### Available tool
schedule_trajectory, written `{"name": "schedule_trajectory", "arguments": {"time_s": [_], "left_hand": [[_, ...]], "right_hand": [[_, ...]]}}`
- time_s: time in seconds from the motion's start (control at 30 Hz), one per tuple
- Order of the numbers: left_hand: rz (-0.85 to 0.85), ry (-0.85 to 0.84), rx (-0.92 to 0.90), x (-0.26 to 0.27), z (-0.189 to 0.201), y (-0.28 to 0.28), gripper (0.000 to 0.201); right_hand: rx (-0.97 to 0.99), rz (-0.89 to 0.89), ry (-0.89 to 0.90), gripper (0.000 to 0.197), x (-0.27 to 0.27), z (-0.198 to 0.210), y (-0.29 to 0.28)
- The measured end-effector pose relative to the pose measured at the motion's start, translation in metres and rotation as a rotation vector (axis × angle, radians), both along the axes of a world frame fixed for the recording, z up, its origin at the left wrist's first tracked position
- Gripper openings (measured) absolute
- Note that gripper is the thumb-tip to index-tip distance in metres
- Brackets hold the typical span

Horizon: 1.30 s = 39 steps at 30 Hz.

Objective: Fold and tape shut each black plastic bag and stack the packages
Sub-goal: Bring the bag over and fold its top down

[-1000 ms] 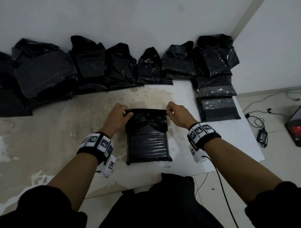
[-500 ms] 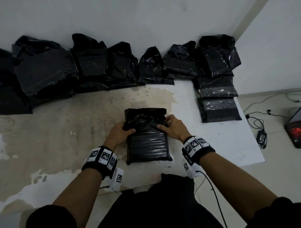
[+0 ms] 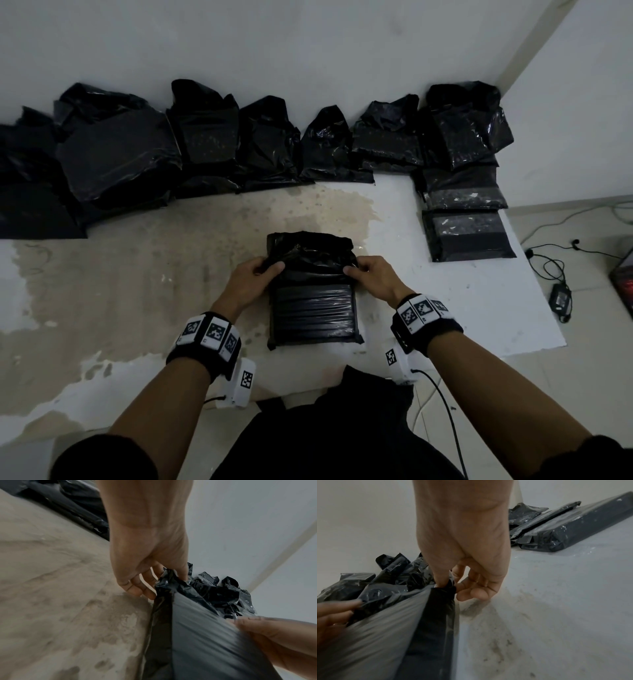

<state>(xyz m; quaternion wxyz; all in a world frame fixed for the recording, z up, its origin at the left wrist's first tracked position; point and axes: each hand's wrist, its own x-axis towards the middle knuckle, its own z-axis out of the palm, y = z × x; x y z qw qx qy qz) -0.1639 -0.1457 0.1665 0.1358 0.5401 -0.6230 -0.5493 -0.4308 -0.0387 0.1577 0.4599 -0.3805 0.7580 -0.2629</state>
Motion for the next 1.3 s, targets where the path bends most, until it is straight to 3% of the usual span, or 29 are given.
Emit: {"name": "schedule_trajectory", "arguments": {"time_s": [0.13,0.23,0.4,0.47,0.57,0.7,0.83,1.1,1.3], "left_hand": [[0.140,0.051,-0.078,-0.005,-0.002,-0.005,0.042],[0.250,0.075,-0.047,-0.010,-0.004,-0.003,0.044],[0.186,0.087,-0.046,-0.010,-0.005,-0.001,0.034],[0.163,0.098,-0.017,-0.010,-0.003,-0.002,0.029],[0.152,0.098,-0.023,-0.010,-0.005,-0.004,0.028],[0.171,0.069,-0.048,-0.011,-0.004,-0.003,0.024],[0.142,0.064,-0.084,-0.013,-0.002,-0.003,0.020],[0.049,-0.008,-0.169,-0.018,0.010,-0.006,0.023],[0.049,0.051,-0.044,-0.023,0.019,-0.009,0.034]], "right_hand": [[0.006,0.033,-0.003,0.039,-0.003,0.000,0.002],[0.004,0.043,-0.034,0.033,-0.003,-0.002,0.003],[-0.054,0.028,0.015,0.033,-0.003,-0.005,0.005],[-0.127,-0.037,-0.009,0.029,-0.001,-0.001,0.001],[-0.213,-0.140,-0.028,0.041,-0.001,0.000,-0.008],[-0.222,-0.208,-0.068,0.042,-0.001,-0.004,-0.011],[-0.257,-0.197,-0.038,0.028,0.000,0.007,-0.015],[-0.354,-0.095,0.214,0.026,0.001,0.026,-0.024],[-0.298,-0.103,0.135,0.035,0.001,0.013,-0.018]]}}
